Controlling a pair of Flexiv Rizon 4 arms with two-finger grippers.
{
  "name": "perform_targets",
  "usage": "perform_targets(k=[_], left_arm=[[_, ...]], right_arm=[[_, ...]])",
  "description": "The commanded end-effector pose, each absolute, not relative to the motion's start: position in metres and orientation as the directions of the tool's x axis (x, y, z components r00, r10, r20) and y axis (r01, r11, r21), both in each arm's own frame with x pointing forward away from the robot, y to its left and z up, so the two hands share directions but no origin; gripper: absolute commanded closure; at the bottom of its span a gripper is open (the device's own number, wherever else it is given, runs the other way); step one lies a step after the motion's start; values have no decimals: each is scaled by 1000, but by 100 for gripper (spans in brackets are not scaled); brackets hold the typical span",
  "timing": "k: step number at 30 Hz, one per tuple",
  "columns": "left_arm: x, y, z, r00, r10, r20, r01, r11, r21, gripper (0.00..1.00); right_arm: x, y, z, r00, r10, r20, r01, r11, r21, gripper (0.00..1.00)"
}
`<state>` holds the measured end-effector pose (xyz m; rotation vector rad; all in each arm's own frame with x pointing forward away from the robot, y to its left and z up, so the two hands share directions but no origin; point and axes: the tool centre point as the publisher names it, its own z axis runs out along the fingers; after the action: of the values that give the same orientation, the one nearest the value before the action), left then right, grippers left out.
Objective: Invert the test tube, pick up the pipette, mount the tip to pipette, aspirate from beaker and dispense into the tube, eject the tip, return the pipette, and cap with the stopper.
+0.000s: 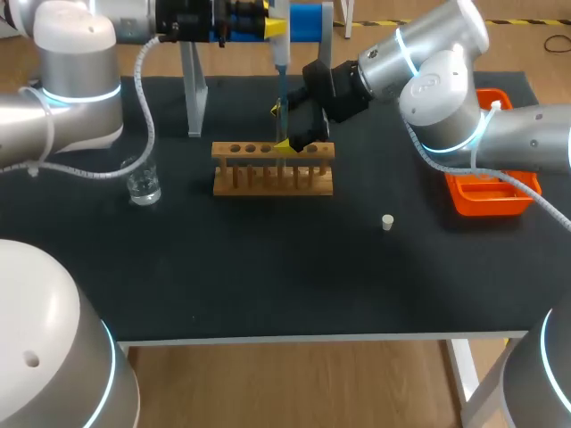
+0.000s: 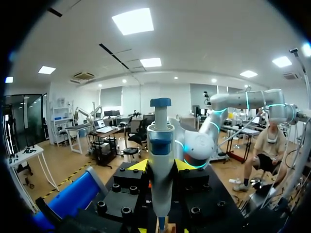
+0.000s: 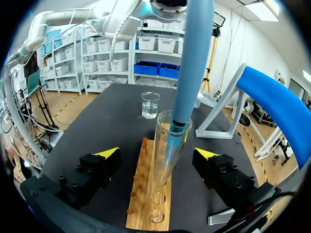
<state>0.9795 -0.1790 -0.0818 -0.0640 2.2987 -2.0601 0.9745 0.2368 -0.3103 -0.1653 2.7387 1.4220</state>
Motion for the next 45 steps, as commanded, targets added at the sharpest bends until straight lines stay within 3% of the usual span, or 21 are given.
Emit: perform_targets(k=[1, 28, 45], left_arm=[[980, -178, -81, -998, -64, -15, 8, 110, -994, 100], [980, -178, -81, -998, -62, -8, 0, 117, -993, 100], [980, -178, -81, -998, -62, -8, 0, 117, -993, 100]], right_arm=[[974, 236, -309, -993, -72, -93, -118, 574, 810, 0], [974, 236, -309, -993, -72, -93, -118, 574, 810, 0], [955, 199, -289, -991, -33, -129, -125, 549, 826, 0]])
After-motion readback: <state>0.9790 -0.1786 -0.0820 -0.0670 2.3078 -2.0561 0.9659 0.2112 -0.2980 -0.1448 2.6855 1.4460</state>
